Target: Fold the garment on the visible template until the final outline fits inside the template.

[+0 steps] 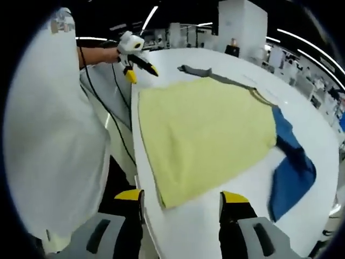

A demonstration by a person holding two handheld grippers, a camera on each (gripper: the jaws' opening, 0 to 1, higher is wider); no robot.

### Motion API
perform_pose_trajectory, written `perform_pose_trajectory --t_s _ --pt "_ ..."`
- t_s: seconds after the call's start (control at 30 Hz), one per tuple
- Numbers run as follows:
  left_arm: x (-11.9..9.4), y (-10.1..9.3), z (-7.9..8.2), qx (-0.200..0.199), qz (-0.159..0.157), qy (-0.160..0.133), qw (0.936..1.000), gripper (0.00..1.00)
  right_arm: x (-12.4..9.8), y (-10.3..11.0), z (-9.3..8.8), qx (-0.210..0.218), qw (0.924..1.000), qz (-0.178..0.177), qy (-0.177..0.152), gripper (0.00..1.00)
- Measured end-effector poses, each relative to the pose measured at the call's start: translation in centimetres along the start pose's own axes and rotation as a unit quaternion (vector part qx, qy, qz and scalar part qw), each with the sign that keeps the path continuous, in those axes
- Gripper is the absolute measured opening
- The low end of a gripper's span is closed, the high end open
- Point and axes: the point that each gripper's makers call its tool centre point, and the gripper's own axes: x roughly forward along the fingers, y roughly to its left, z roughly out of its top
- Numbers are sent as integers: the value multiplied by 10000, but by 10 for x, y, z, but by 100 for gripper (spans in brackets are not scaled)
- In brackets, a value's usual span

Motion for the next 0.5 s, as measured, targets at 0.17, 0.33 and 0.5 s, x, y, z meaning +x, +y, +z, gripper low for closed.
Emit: perform_pose_trajectory --t_s 0.17,0.33,0.5 --pt "1 2 8 187 30 -85 9998 71 -5 -18 8 315 9987 -353 -213 51" --pt "2 5 13 204 55 -112 9997 69 -9 -38 7 611 9954 -672 -310 47" --pt "5 8 13 231 71 -45 9997 69 -12 -60 1 1003 9886 -1037 -421 44"
